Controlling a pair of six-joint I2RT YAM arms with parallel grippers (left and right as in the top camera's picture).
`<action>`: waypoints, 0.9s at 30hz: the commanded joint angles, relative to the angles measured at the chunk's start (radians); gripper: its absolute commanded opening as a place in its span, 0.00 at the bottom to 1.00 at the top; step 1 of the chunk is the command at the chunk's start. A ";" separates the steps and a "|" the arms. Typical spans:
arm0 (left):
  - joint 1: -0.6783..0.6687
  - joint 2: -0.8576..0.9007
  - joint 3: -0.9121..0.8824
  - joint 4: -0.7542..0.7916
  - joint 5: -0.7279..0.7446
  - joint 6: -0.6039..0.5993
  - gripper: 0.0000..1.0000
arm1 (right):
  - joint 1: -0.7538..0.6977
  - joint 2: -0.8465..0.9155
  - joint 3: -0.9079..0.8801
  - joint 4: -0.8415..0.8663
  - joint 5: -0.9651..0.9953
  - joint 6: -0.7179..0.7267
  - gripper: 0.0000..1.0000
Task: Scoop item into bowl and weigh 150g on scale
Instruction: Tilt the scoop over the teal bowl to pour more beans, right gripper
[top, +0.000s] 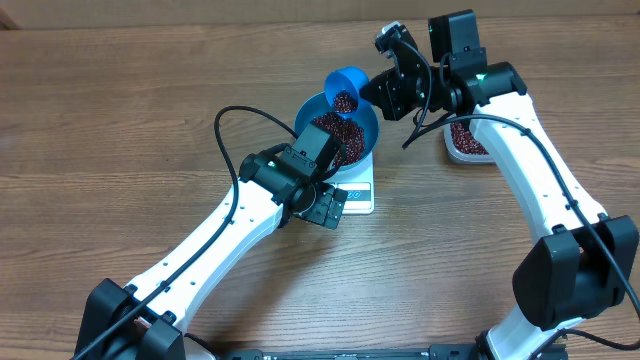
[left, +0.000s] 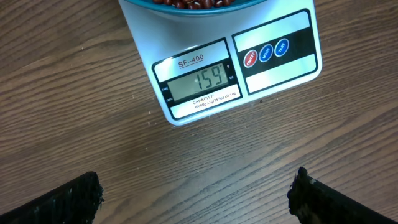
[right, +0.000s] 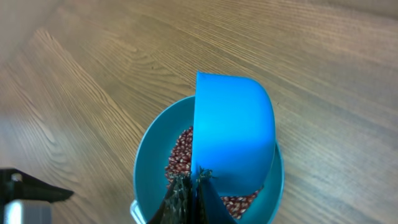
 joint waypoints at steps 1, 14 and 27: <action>-0.001 -0.001 -0.010 0.001 -0.012 0.002 1.00 | -0.037 -0.045 0.035 0.005 -0.041 0.134 0.04; -0.001 -0.001 -0.010 0.001 -0.012 0.002 1.00 | -0.205 -0.045 0.035 0.013 -0.402 0.364 0.04; -0.001 -0.001 -0.010 0.001 -0.012 0.002 0.99 | -0.549 -0.045 0.035 -0.190 -0.195 0.270 0.04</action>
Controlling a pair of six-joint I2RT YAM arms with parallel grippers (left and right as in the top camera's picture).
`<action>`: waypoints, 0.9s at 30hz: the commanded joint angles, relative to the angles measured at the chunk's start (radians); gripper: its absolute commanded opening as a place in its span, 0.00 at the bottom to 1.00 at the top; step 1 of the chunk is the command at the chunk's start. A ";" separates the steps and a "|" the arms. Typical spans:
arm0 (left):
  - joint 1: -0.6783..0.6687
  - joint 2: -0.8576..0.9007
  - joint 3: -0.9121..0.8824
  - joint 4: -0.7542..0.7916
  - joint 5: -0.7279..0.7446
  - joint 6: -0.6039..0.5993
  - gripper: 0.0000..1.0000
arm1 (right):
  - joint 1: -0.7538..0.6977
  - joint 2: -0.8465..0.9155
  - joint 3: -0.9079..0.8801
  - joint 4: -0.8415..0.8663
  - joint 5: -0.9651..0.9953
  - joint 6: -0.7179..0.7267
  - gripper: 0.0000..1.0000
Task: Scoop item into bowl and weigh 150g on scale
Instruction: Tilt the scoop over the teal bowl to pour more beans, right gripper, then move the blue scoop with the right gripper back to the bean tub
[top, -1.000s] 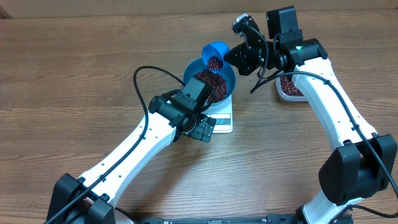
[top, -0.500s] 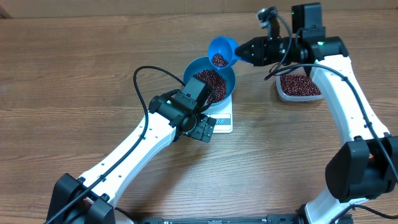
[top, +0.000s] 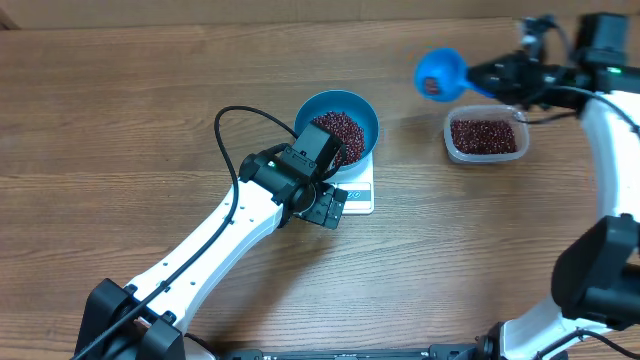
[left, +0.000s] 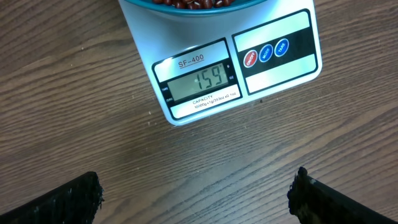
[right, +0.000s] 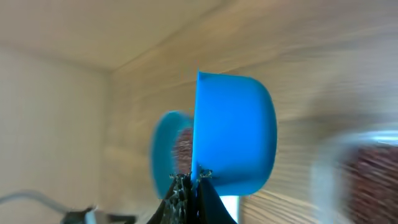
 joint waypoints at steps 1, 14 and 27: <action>-0.001 -0.001 -0.010 0.001 -0.013 0.002 1.00 | -0.053 -0.044 0.030 -0.046 0.127 -0.072 0.04; -0.001 -0.001 -0.010 0.001 -0.013 0.002 1.00 | -0.075 -0.079 0.049 -0.143 0.471 -0.172 0.04; -0.001 -0.001 -0.010 0.001 -0.013 0.002 1.00 | 0.117 -0.156 0.047 -0.150 0.870 -0.324 0.04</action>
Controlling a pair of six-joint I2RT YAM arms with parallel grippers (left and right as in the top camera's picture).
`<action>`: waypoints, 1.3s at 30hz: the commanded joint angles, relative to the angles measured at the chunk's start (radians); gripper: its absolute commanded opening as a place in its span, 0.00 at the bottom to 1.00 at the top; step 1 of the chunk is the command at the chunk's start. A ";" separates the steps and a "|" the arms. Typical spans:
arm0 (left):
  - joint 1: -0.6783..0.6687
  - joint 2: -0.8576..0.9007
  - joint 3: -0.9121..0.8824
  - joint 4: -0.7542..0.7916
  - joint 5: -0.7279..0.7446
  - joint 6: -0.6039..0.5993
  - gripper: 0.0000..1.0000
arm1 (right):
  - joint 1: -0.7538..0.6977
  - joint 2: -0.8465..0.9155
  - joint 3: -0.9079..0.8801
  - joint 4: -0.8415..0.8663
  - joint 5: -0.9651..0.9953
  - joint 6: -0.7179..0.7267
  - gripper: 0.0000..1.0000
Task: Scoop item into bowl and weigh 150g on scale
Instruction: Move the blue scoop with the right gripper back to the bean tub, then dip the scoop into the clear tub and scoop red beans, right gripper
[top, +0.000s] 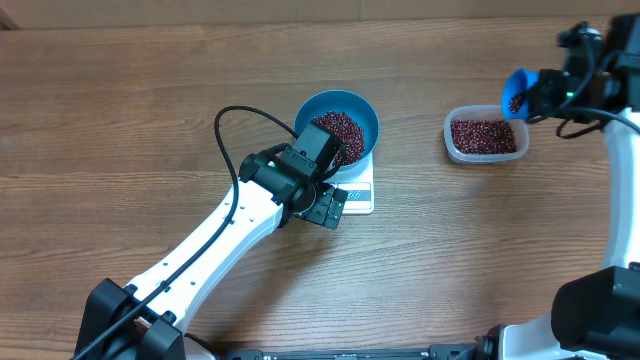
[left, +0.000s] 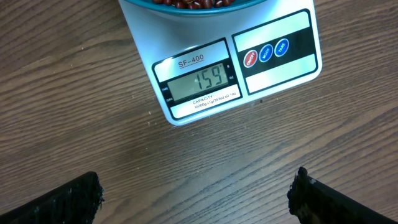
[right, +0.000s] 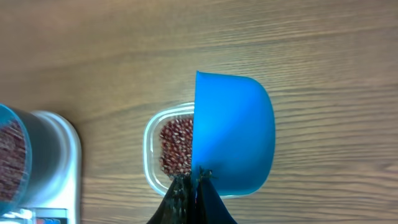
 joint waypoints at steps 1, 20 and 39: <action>-0.001 -0.001 -0.010 0.001 -0.012 0.002 1.00 | 0.084 -0.009 0.017 -0.001 0.243 -0.056 0.04; -0.001 -0.001 -0.010 0.001 -0.012 0.002 1.00 | 0.210 0.042 0.016 -0.034 0.385 -0.056 0.04; -0.001 -0.001 -0.010 0.001 -0.012 0.002 1.00 | 0.209 0.043 0.016 -0.031 0.166 -0.049 0.04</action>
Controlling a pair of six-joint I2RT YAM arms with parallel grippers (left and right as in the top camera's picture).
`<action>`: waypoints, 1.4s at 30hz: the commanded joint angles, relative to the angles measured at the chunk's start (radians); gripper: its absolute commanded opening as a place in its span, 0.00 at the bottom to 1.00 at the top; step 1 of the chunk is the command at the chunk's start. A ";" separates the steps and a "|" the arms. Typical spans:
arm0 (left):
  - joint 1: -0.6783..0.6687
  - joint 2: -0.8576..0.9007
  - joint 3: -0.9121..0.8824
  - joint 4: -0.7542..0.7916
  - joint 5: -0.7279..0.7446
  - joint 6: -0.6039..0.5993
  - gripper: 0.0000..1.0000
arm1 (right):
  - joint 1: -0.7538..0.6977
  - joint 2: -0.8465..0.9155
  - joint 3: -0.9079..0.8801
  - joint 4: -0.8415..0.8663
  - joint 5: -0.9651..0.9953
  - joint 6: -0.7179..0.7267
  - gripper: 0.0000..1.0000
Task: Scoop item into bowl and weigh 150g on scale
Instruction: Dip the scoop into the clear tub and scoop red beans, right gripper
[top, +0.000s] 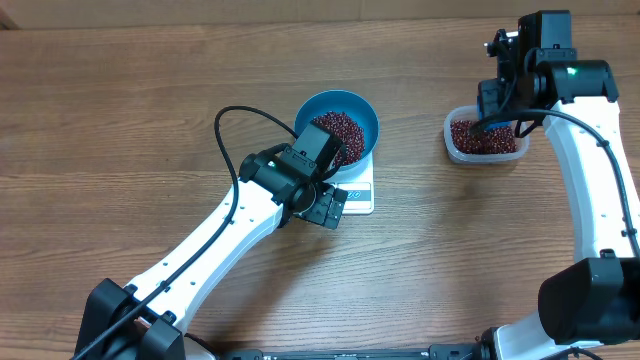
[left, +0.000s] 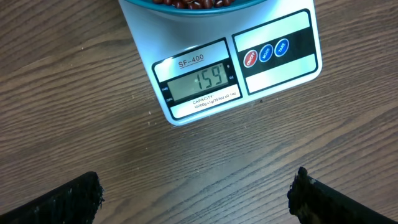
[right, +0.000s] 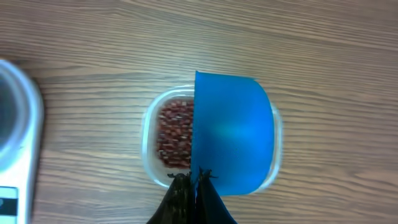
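Note:
A blue bowl (top: 340, 124) heaped with red beans stands on the white scale (top: 358, 195). In the left wrist view the scale's display (left: 198, 79) reads 159. My left gripper (left: 196, 190) hangs open over bare table just in front of the scale, holding nothing. My right gripper (right: 191, 179) is shut on the handle of the blue scoop (right: 233, 132), which hangs directly over the clear tub of red beans (right: 175, 132). Overhead, the tub (top: 482, 138) lies at the far right, the right gripper (top: 500, 100) above it; the scoop is mostly hidden there.
The left arm and its black cable (top: 225, 135) stretch from the near left edge up to the scale. The right arm (top: 590, 180) runs along the right side of the wooden table (top: 130, 110).
My right gripper has shifted the scoop from the right of the tub to directly over it. The left gripper and the scale reading of 159 are unchanged.
The scoop was first held over the blue bowl with beans in it, the scale reading 159. Then it was away from the bowl, near the tub, then right of the tub, and now over it. The left arm stayed still.

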 joint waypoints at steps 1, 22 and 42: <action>-0.001 -0.001 -0.010 0.001 -0.013 0.002 1.00 | 0.003 -0.002 0.016 0.002 -0.058 0.002 0.04; -0.001 -0.001 -0.010 0.001 -0.013 0.002 1.00 | -0.054 0.035 0.016 -0.080 -0.025 0.003 0.04; -0.001 -0.001 -0.010 0.001 -0.013 0.002 0.99 | -0.053 0.062 0.026 -0.072 -0.033 0.034 0.04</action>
